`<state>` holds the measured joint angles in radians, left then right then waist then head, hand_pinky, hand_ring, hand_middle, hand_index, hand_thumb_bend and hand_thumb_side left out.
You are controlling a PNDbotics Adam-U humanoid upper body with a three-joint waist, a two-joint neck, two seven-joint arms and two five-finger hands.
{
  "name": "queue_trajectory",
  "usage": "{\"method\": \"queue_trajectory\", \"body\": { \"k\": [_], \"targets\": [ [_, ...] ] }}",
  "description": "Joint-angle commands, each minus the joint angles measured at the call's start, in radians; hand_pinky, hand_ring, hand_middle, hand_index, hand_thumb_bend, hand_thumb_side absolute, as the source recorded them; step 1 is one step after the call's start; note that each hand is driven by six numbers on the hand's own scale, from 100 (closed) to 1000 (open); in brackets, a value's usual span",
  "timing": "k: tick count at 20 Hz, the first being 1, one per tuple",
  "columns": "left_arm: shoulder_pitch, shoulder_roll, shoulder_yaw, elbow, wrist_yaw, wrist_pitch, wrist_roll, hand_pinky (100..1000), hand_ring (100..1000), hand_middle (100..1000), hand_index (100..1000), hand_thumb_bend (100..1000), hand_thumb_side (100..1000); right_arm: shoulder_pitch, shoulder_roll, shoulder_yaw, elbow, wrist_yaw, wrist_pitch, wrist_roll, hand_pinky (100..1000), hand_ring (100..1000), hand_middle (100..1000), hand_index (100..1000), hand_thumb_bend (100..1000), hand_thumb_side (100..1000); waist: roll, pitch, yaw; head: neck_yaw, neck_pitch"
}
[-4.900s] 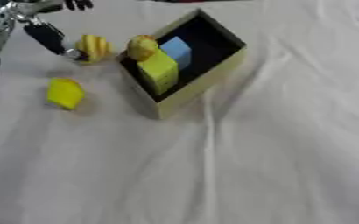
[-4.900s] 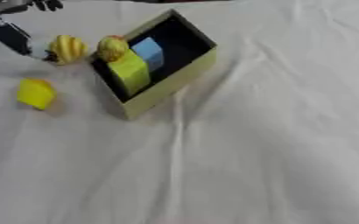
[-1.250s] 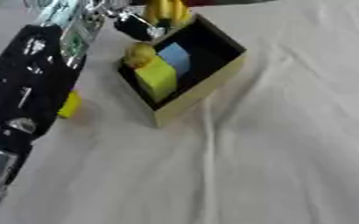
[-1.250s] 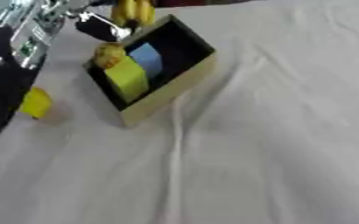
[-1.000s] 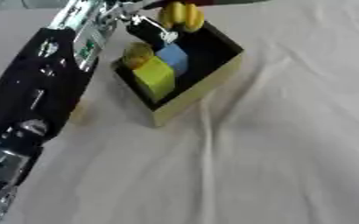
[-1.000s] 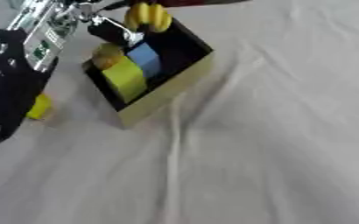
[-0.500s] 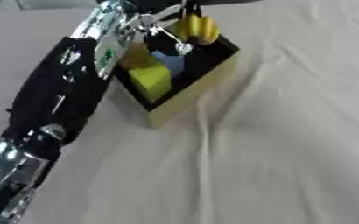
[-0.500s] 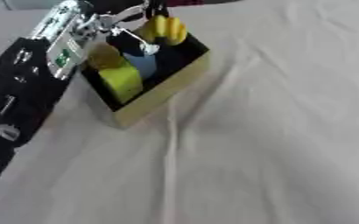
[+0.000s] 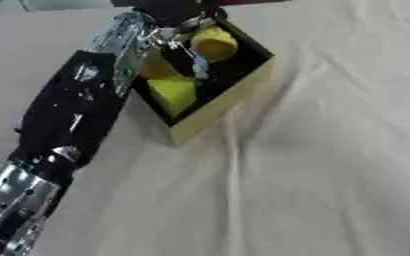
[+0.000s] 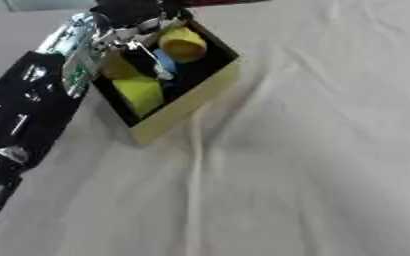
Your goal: Pick up objects on the table and place them in the box.
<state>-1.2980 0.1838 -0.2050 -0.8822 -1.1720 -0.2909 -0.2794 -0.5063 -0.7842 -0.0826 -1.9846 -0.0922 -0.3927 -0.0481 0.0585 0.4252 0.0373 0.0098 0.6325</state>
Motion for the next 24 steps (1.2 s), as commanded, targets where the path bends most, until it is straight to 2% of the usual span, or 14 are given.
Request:
{"method": "queue_trajectory", "body": {
  "k": [1, 5, 10, 16, 24],
  "targets": [
    [-0.020, 0.013, 0.015, -0.027, -0.014, -0.001, 0.017, 844, 844, 824, 945, 760, 417, -0.005, -0.018, -0.007, -0.015, -0.003, 0.000, 0.000, 857, 789, 596, 739, 100, 470, -0.006, -0.024, 0.001, 0.002, -0.001],
    [-0.019, 0.017, 0.024, -0.053, 0.000, 0.006, 0.049, 837, 838, 816, 939, 746, 425, -0.002, -0.020, -0.007, -0.015, -0.001, 0.001, 0.000, 857, 789, 596, 739, 100, 470, -0.008, -0.028, 0.005, 0.001, 0.000],
    [-0.013, 0.052, 0.029, -0.129, 0.060, 0.016, 0.074, 821, 817, 790, 921, 657, 451, 0.007, -0.025, -0.009, -0.015, 0.001, -0.001, -0.005, 855, 789, 597, 740, 100, 466, -0.012, -0.034, 0.014, -0.005, 0.010],
    [0.020, 0.226, 0.000, -0.286, 0.187, 0.025, -0.003, 817, 811, 778, 906, 646, 445, 0.041, -0.048, -0.022, -0.015, 0.018, -0.003, -0.023, 855, 789, 597, 740, 100, 464, -0.005, -0.044, 0.044, -0.036, 0.031],
    [0.183, 0.479, -0.043, -0.540, 0.393, 0.092, -0.060, 821, 812, 772, 895, 656, 435, 0.055, -0.059, -0.024, -0.015, 0.030, -0.004, -0.030, 854, 789, 597, 740, 100, 463, -0.002, -0.048, 0.071, -0.063, 0.037]
  ]
}}
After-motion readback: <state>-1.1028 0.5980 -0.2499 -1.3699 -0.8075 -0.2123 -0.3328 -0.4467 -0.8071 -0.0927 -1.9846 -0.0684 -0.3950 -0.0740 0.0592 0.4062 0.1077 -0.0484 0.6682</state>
